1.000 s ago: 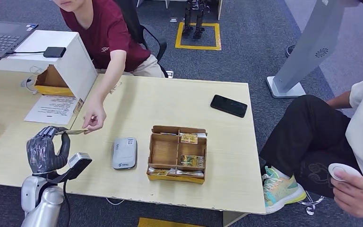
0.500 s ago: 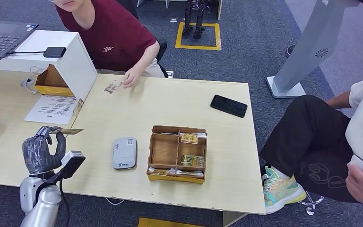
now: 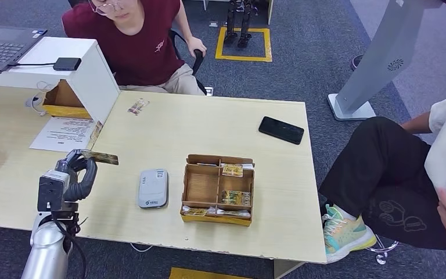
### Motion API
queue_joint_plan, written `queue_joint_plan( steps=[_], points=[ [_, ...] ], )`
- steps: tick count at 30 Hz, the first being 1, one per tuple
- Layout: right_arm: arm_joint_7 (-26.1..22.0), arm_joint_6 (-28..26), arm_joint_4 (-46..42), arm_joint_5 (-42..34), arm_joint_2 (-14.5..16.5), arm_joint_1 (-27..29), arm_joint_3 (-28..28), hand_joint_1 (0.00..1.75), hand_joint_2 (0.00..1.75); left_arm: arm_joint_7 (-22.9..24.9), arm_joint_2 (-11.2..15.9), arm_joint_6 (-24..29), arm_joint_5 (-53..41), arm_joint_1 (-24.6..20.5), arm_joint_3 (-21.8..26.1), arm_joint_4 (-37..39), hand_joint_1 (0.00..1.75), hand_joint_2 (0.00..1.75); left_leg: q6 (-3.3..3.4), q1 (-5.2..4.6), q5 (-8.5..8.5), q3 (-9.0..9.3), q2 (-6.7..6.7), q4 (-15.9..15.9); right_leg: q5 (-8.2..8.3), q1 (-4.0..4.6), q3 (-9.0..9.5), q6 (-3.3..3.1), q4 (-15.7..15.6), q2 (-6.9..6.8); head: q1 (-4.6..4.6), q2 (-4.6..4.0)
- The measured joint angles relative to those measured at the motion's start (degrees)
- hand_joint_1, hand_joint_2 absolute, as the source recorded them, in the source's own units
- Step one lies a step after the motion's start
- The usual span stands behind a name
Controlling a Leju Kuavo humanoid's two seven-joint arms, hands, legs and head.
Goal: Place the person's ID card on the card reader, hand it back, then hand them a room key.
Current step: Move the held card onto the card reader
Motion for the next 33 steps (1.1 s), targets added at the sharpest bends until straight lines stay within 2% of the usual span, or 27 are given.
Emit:
queue_joint_plan(
  steps=[14,22,28,33],
  points=[
    [-0.09,0.00,0.00,-0.01,0.01,0.11,-0.01,0.00,1.75,0.05,0.00,-0.34,0.27,0.18,-0.40,-1.11,1.75,1.75,-0.01,0.00,0.01,0.00,0.00,0.00,0.00,0.00,0.01,0.00,0.01,0.00,-0.01,0.00],
    [-0.43,-0.31,0.00,-1.56,0.02,0.16,0.00,0.00,1.75,2.57,1.21,-7.28,5.46,2.22,-1.66,-2.06,1.75,1.75,-0.02,0.00,0.01,0.00,0.00,0.00,0.00,0.00,-0.01,0.00,0.01,0.01,-0.01,0.00],
    [-0.42,-0.60,0.00,-2.48,0.32,0.23,0.00,0.00,1.75,6.37,1.75,-3.25,-1.23,3.39,-4.80,-1.88,1.75,1.75,-0.02,0.00,0.01,0.00,-0.01,0.00,0.00,0.00,-0.01,0.00,0.01,-0.01,0.00,0.00],
    [-0.43,-0.66,0.00,-2.89,0.56,0.35,0.00,0.00,1.75,6.96,2.40,-2.17,-4.58,3.93,-8.54,0.83,1.75,1.75,-0.02,0.00,0.01,0.01,0.00,0.00,0.02,0.00,0.00,0.00,0.01,0.00,0.01,0.00]
  ],
)
